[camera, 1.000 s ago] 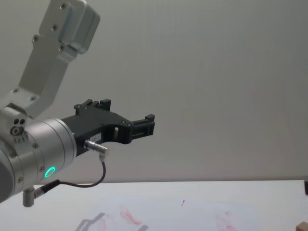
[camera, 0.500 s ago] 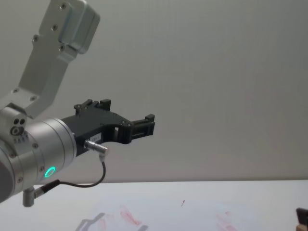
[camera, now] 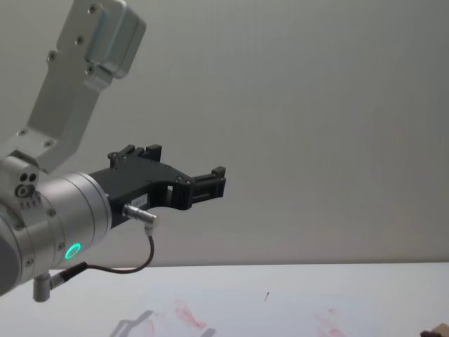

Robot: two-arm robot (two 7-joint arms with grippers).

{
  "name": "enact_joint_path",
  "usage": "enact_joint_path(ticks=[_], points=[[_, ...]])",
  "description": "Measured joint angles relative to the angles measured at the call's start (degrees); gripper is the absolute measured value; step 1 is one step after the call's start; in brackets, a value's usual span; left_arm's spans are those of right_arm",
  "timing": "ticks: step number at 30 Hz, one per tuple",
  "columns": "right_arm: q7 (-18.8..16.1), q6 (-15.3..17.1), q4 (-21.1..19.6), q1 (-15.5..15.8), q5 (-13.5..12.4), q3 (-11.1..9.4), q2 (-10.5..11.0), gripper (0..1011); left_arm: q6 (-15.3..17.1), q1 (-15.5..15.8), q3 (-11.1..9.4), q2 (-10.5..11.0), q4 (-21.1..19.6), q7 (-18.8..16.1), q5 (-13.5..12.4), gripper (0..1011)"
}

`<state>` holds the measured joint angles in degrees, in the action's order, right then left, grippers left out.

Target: Use the one hand to pick up the stamp and affix it onto the A4 paper.

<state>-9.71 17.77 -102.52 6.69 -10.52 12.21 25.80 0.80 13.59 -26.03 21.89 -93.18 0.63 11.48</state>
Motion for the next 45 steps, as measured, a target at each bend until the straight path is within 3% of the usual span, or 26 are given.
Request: enact_joint_path(ticks=[23,31,34,45], points=[[-0.51,2.83,3.09,-2.02,3.26,0.29,-1.08,995,0.00,0.00,0.00,0.00,0.00,0.00,0.00,1001],[-0.88,3.21,3.63,-2.42,3.57,0.33,-1.31,815,0.00,0.00,0.00,0.00,0.00,0.00,0.00,1001],[-0.99,3.31,3.76,-2.55,3.65,0.35,-1.38,686,0.00,0.00,0.00,0.00,0.00,0.00,0.00,1001],[-1.21,3.53,4.06,-2.78,3.81,0.40,-1.51,364,0.00,0.00,0.00,0.00,0.00,0.00,0.00,1001]])
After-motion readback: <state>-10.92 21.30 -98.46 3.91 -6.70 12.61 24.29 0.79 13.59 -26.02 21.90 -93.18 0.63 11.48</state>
